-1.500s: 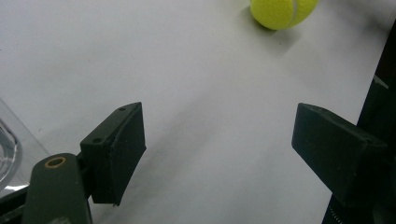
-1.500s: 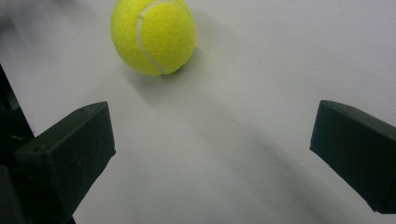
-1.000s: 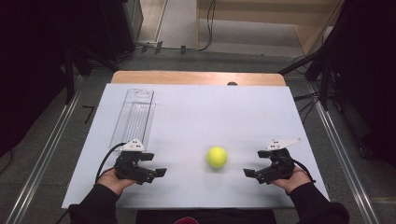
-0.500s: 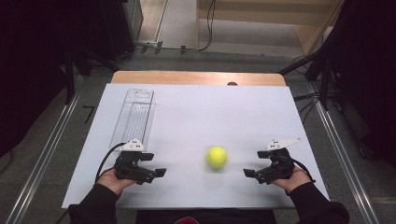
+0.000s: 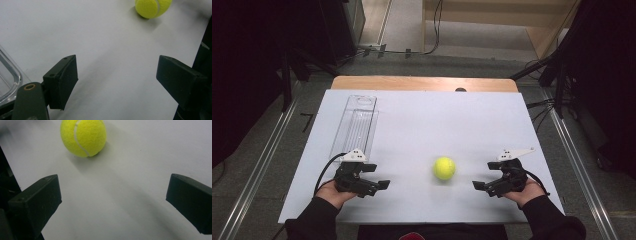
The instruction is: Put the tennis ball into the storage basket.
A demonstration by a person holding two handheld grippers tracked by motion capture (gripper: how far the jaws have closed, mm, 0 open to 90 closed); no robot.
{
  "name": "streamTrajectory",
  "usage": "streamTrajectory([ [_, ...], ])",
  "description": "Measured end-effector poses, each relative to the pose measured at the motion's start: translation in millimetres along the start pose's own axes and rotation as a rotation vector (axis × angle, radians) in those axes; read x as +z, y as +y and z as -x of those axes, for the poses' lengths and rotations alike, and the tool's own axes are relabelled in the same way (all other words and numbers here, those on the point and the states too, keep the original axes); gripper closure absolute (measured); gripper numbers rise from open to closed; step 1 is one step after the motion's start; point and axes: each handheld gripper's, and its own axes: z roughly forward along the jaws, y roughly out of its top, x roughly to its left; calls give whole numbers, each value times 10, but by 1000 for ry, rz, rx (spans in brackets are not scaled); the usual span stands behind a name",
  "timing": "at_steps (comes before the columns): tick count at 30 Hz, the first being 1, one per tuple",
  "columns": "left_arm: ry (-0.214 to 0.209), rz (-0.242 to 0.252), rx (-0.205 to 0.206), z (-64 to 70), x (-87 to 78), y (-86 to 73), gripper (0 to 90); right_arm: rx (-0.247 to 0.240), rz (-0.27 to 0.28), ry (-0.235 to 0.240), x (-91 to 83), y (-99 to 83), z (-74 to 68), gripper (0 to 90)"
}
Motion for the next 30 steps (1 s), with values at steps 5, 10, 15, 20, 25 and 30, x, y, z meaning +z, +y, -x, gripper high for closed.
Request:
streamTrajectory([
  [5,1,2,0,3,2,0,180,-3,-1,-1,2,-2,0,0],
  [10,1,2,0,1,3,1,179,-2,-4,-3,4,-3,1,0],
  [15,8,2,-6,0,2,18,180,-3,-6,-3,7,-3,-1,0],
  [20,1,-12,-1,23,13,61,180,-5,-7,-2,9,-3,-1,0],
  [25,2,1,-11,51,8,140,180,-5,-10,-2,11,-2,1,0],
  [30,11,23,9,92,18,184,180,-5,-12,-4,13,-4,3,0],
])
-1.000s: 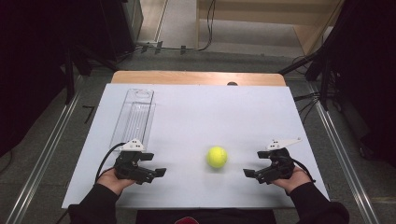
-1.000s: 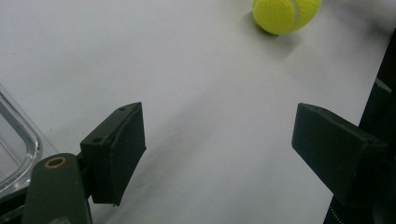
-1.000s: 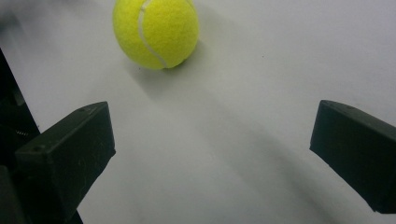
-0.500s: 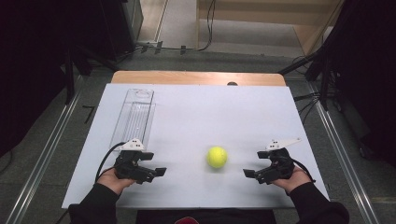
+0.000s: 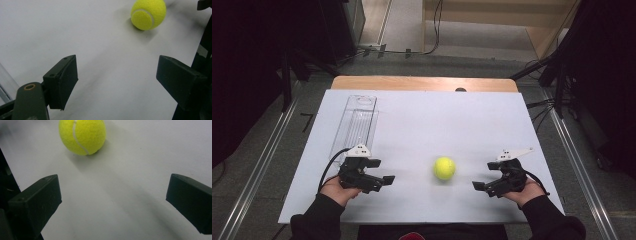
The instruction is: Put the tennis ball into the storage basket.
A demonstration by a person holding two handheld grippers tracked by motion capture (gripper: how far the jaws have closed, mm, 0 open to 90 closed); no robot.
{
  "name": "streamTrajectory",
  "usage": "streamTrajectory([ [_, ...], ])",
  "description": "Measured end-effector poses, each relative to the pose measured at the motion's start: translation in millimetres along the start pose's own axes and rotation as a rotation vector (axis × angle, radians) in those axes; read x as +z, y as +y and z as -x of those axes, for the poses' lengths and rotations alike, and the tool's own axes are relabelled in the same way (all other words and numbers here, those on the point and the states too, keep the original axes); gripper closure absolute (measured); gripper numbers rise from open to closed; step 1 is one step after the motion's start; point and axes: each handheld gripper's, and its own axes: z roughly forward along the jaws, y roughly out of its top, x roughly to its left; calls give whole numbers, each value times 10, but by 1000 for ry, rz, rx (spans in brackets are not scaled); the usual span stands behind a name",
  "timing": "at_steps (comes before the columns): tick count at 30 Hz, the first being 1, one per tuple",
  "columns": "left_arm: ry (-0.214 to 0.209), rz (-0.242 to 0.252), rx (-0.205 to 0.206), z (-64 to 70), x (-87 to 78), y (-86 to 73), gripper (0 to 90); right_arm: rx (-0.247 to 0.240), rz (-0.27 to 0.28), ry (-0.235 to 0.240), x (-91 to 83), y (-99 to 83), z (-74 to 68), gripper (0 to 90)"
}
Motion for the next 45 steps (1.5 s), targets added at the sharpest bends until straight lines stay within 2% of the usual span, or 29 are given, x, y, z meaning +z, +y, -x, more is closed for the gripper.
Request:
streamTrajectory([
  [8,7,3,-16,11,22,61,177,-1,-2,-1,3,0,4,0],
  [12,22,10,-8,29,28,110,178,0,-3,-1,4,0,5,0],
  [18,15,3,-12,40,44,167,178,0,-4,-2,3,-1,6,0],
  [25,20,19,-13,30,56,207,173,-2,-3,-3,5,-2,3,0],
  [27,4,40,-12,26,63,224,110,-1,-4,-3,5,-1,4,0],
  [29,-31,29,-13,20,79,247,0,-1,-3,-3,5,-1,4,0],
  [35,-8,-21,15,59,161,280,0,-3,-4,-2,5,-2,3,0],
  [45,-22,-11,19,81,230,386,0,-6,-7,-2,8,-3,4,0],
])
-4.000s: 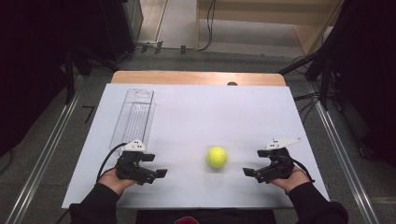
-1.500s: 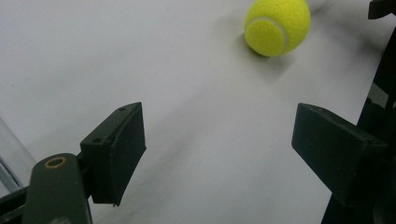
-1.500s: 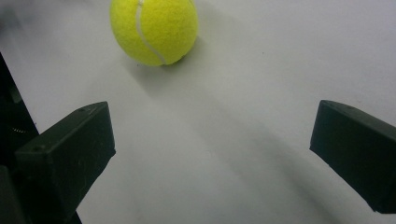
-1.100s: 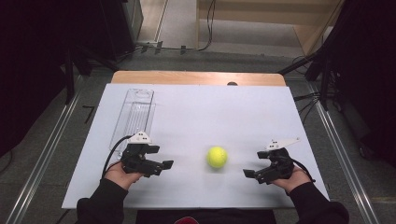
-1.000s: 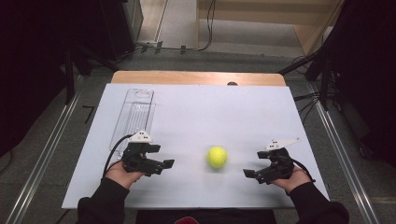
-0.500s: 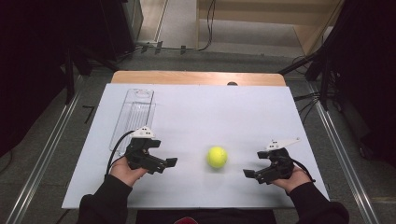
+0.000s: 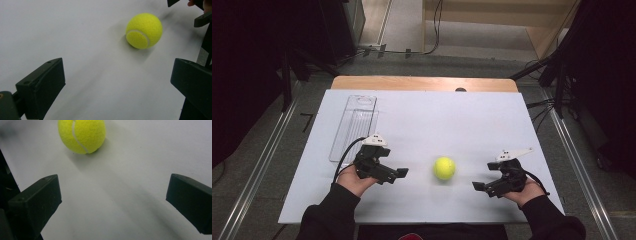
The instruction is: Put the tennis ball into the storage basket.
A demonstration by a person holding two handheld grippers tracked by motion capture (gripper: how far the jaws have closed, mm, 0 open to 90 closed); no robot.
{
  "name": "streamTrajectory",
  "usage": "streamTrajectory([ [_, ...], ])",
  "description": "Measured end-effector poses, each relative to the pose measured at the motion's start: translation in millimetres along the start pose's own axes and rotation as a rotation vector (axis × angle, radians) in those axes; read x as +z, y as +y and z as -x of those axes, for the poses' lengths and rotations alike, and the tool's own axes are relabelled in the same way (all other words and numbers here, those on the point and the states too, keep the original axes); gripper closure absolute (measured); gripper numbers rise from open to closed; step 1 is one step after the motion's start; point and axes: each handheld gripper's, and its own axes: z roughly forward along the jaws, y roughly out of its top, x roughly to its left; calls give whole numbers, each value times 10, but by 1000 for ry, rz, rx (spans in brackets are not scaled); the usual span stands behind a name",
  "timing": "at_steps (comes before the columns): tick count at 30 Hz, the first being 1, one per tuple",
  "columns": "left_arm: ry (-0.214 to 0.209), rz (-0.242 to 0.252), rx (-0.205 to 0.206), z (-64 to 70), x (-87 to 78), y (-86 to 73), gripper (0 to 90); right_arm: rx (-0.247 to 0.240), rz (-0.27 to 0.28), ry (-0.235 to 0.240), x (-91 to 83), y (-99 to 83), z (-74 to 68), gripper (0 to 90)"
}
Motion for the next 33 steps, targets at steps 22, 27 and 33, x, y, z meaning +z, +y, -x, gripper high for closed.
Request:
streamTrajectory([
  [22,-7,13,16,36,153,225,0,6,1,-6,5,-2,-8,0],
  [27,-12,13,14,33,180,252,0,5,-2,-7,6,-4,-7,0],
  [33,-12,12,18,54,215,306,0,4,-3,-9,8,-4,-8,0],
])
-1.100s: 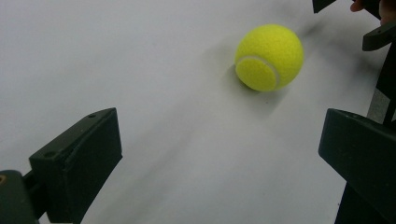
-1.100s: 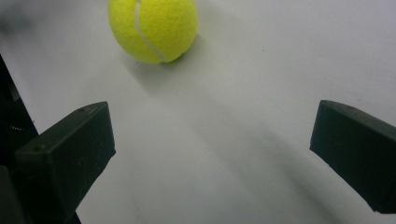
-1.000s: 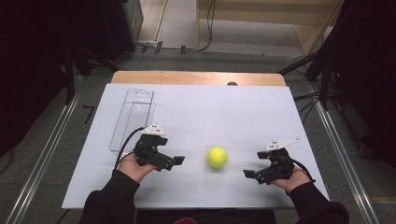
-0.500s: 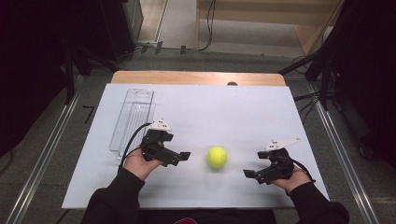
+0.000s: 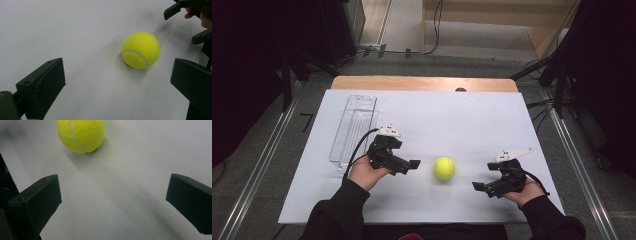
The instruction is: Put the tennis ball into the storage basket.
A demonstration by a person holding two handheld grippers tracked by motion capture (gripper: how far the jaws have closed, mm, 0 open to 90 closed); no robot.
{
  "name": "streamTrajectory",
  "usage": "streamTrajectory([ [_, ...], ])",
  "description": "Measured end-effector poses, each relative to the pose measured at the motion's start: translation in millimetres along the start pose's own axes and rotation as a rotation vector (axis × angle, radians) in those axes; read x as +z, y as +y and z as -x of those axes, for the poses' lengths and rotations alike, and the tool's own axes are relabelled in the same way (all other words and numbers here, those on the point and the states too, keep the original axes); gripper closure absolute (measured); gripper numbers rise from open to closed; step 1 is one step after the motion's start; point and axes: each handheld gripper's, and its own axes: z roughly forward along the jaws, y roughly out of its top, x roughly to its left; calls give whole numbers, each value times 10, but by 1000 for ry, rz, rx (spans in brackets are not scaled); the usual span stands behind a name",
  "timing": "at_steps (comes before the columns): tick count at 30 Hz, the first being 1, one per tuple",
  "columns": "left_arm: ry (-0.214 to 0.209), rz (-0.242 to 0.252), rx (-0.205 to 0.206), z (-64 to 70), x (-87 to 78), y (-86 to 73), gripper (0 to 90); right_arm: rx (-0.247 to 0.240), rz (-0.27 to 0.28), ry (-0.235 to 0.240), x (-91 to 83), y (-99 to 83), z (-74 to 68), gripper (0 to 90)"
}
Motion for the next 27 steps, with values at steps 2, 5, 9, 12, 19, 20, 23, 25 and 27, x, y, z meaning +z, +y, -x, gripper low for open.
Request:
streamTrajectory([
  [2,-5,1,3,0,8,20,0,1,-1,0,0,0,1,0],
  [5,-1,4,4,12,28,43,13,-1,-1,1,-1,0,0,0],
  [9,-4,-1,10,22,47,82,13,-1,-1,1,0,0,1,0],
  [12,-7,2,12,36,66,108,13,-3,-1,1,-1,-1,1,0],
  [19,-5,-5,24,41,97,149,13,-9,5,-3,-7,1,4,0],
  [20,-8,-5,21,33,99,156,13,-9,6,-2,-8,1,5,0],
  [23,-9,-4,16,30,114,175,14,-4,3,-2,-8,0,2,0],
  [25,-9,-5,20,37,132,187,14,-6,4,-2,-7,1,2,0],
  [27,-13,-7,19,45,146,201,14,-4,3,-1,-6,1,0,0],
])
